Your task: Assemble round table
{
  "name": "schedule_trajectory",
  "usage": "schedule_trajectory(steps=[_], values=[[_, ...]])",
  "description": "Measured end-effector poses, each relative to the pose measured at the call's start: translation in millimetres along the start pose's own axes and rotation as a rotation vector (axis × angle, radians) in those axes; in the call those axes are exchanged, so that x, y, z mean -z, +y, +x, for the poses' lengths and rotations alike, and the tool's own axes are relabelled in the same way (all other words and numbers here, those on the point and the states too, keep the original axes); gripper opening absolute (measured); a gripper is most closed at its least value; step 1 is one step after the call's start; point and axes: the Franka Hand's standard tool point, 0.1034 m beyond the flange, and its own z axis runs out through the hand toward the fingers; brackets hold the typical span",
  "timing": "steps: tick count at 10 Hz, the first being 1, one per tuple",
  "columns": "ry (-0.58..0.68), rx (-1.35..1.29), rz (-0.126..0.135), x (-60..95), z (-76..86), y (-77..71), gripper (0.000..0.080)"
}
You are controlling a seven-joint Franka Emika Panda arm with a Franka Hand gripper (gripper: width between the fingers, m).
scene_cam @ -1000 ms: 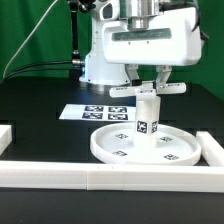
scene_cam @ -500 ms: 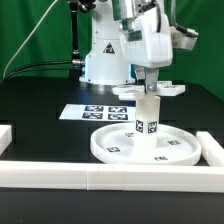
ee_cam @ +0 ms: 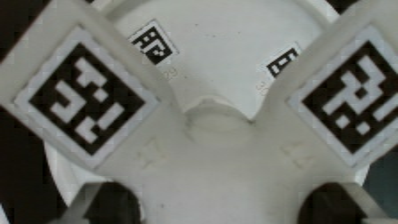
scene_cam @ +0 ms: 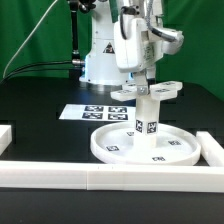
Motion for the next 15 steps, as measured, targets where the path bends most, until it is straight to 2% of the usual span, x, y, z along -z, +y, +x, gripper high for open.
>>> schedule_trajectory(steps=[3,4,5,7,9,10,13,15], values=[[-0.005,-0.033,0.004,0.2,-0.1,-0.3,0.0440],[-0.013,-0.002,-0.006,6.3,-1.8,0.4,0.0601],[-0.026,0.018,0.006,17.2,-5.2,-0.6,0.0634],[-0.040,0.042,0.021,27.8,-14.1,-0.3,0.0647],[-0.035,0.079,0.016,24.2,-12.3,0.7,0.0649],[-0.029,0.229,0.020,23.6,-12.1,0.0,0.0649],[0.006,0.670,-0.008,25.0,-28.0,-5.0,0.0649],[0.004,0.832,-0.011,22.1,-30.7,-4.3,0.0649]])
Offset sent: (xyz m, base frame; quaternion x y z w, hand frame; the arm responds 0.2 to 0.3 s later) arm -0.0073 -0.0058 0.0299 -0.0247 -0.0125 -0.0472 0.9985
